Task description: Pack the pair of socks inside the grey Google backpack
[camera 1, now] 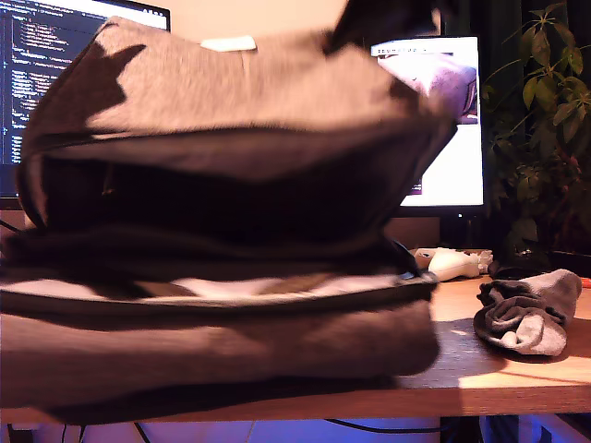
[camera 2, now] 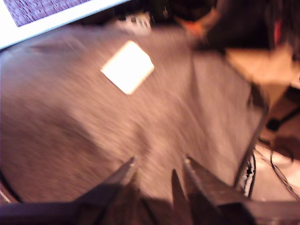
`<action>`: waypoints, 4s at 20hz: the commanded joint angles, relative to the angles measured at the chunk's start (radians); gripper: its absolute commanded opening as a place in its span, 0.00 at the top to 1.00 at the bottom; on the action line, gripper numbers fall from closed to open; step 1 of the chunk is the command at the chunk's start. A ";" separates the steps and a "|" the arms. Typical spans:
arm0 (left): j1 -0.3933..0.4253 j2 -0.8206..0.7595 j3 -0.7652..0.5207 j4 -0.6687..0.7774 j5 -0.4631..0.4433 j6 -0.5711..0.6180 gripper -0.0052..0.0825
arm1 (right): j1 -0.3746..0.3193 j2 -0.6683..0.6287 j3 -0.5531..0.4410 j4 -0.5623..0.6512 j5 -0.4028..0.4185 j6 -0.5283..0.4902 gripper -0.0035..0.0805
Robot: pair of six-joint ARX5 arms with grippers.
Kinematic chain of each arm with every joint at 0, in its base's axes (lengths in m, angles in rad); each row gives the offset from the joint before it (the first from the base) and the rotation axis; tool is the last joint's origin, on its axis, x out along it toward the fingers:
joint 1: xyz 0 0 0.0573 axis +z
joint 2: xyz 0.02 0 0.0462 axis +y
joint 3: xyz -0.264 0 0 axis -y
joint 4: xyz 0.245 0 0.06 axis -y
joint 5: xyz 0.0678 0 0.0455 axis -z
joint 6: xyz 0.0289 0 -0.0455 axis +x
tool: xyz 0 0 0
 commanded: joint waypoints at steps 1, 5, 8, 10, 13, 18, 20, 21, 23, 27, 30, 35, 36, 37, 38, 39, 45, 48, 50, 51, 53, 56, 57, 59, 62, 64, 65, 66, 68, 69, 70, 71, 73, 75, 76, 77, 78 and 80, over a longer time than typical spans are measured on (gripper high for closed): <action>-0.029 -0.008 -0.011 0.008 -0.004 -0.005 0.62 | 0.011 -0.008 0.075 0.036 -0.007 0.018 0.97; -0.120 0.003 -0.011 -0.014 -0.065 -0.005 0.61 | 0.011 -0.001 0.149 0.033 -0.006 0.056 0.97; -0.192 0.021 -0.011 0.019 -0.110 -0.005 0.61 | 0.011 0.023 0.209 0.004 -0.007 0.069 0.97; -0.245 0.048 -0.011 0.054 -0.115 0.006 0.51 | 0.011 0.043 0.235 -0.014 -0.007 0.069 0.97; -0.335 0.104 -0.011 0.112 -0.148 0.051 0.29 | 0.013 0.066 0.244 -0.016 -0.007 0.069 0.97; -0.430 0.217 -0.011 0.170 -0.359 0.066 0.24 | 0.018 0.071 0.244 -0.011 -0.007 0.068 0.97; -0.487 0.278 -0.011 0.184 -0.454 0.193 0.24 | 0.017 0.071 0.245 -0.010 -0.006 0.068 0.97; -0.511 0.309 -0.011 0.192 -0.506 0.196 0.24 | 0.018 0.071 0.245 -0.009 -0.006 0.068 0.97; -0.542 0.367 -0.011 0.208 -0.611 0.229 0.24 | 0.018 0.071 0.245 -0.009 -0.006 0.068 0.97; -0.575 0.456 -0.011 0.281 -0.940 0.259 0.26 | 0.018 0.071 0.245 -0.013 -0.006 0.068 0.97; -0.573 0.463 -0.011 0.318 -1.062 0.263 0.54 | 0.018 0.071 0.245 -0.022 -0.007 0.068 0.97; -0.573 0.413 -0.010 0.323 -0.958 0.319 0.97 | 0.018 0.071 0.245 -0.044 -0.007 0.069 0.97; -0.574 0.397 -0.010 0.322 -0.920 0.319 0.97 | 0.017 0.071 0.245 -0.053 -0.007 0.069 0.97; -0.574 0.382 -0.010 0.315 -0.878 0.319 0.97 | 0.018 0.071 0.246 -0.073 -0.007 0.069 0.91; -0.574 0.367 -0.010 0.312 -0.843 0.319 0.97 | 0.018 0.071 0.247 -0.102 -0.007 0.069 0.79; -0.573 0.355 -0.010 0.311 -0.832 0.313 0.97 | 0.018 0.071 0.248 -0.132 -0.009 0.069 0.62; -0.573 0.338 -0.010 0.284 -0.771 0.311 0.97 | 0.018 0.035 0.248 -0.272 -0.041 0.050 0.43; -0.573 0.338 -0.010 0.280 -0.759 0.311 0.97 | 0.017 -0.023 0.248 -0.347 -0.041 0.050 0.43; -0.570 0.338 -0.010 0.281 -0.758 0.311 0.97 | 0.005 -0.060 0.248 -0.383 -0.016 0.075 0.43; -0.564 0.338 -0.010 0.281 -0.757 0.311 0.97 | -0.014 -0.074 0.247 -0.396 0.007 0.106 0.43; -0.556 0.338 -0.010 0.281 -0.756 0.311 0.97 | -0.066 -0.100 0.245 -0.447 0.058 0.126 0.43; -0.549 0.338 -0.010 0.284 -0.742 0.311 0.97 | -0.142 -0.155 0.191 -0.469 0.066 0.126 0.43; -0.546 0.338 -0.010 0.284 -0.739 0.311 0.97 | -0.166 -0.183 0.150 -0.455 0.066 0.132 0.43; -0.539 0.338 -0.010 0.288 -0.724 0.311 0.97 | -0.220 -0.247 0.042 -0.414 0.089 0.166 0.43; -0.524 0.337 -0.006 0.308 -0.682 0.311 0.97 | -0.304 -0.348 -0.165 -0.306 0.103 0.259 0.44; -0.509 0.337 0.016 0.307 -0.635 0.319 0.97 | -0.346 -0.366 -0.265 -0.270 0.127 0.360 0.44; -0.500 0.337 0.031 0.307 -0.614 0.319 0.97 | -0.361 -0.356 -0.291 -0.270 0.145 0.398 0.44; -0.495 0.337 0.049 0.306 -0.597 0.319 0.97 | -0.371 -0.331 -0.298 -0.272 0.174 0.446 0.44; -0.489 0.337 0.082 0.304 -0.550 0.319 0.97 | -0.378 -0.272 -0.296 -0.247 0.211 0.554 0.43; -0.488 0.337 0.095 0.301 -0.534 0.319 0.97 | -0.378 -0.233 -0.290 -0.235 0.224 0.584 0.42; -0.488 0.337 0.103 0.299 -0.525 0.319 0.97 | -0.378 -0.180 -0.277 -0.235 0.235 0.598 0.38; -0.488 0.337 0.107 0.299 -0.521 0.320 0.97 | -0.378 -0.130 -0.262 -0.237 0.239 0.598 0.35; -0.488 0.337 0.108 0.295 -0.513 0.330 0.97 | -0.378 -0.026 -0.218 -0.236 0.260 0.570 0.32; -0.488 0.337 0.108 0.277 -0.506 0.338 0.97 | -0.385 0.060 -0.151 -0.243 0.272 0.537 0.32; -0.488 0.337 0.108 0.272 -0.500 0.337 0.97 | -0.389 0.097 -0.115 -0.244 0.281 0.519 0.32; -0.488 0.338 0.108 0.270 -0.499 0.337 0.97 | -0.399 0.136 -0.074 -0.250 0.290 0.512 0.32; -0.488 0.337 0.108 0.270 -0.499 0.337 0.97 | -0.412 0.167 -0.038 -0.265 0.290 0.499 0.32; -0.488 0.337 0.108 0.269 -0.499 0.337 0.97 | -0.452 0.231 0.023 -0.295 0.301 0.465 0.32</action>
